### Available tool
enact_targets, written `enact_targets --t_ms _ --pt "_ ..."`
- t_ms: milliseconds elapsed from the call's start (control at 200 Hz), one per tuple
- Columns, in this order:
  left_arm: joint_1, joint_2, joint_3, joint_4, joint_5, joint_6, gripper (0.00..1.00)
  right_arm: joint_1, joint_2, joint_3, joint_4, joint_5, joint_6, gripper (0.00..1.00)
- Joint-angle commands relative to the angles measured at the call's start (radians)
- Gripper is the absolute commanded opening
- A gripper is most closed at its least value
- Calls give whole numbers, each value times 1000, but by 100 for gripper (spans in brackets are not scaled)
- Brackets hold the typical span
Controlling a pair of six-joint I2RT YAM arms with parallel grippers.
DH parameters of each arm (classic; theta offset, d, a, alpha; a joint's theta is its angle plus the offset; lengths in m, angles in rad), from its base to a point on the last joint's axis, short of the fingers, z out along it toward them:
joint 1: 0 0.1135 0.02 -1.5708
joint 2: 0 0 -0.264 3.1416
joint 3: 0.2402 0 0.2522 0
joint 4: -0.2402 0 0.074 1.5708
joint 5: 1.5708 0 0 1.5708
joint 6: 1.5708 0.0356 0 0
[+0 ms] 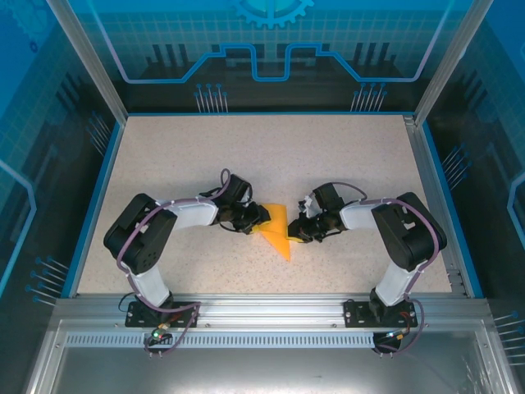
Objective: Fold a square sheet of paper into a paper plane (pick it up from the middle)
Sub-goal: Fold the wing for the fifth time at the center of the table.
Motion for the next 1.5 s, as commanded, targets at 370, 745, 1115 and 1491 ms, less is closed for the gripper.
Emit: enact_targets --t_ms 370,745,1115,1491 --pt "46 70 54 72 104 22 43 2 114 -2 -98 169 -52 12" --pt "72 84 69 102 166 30 33 1 118 12 -105 173 -56 13" --pt "78 103 73 133 247 53 44 1 121 44 -141 189 -73 13" --pt "90 105 99 64 268 96 22 0 117 59 -146 188 -78 13"
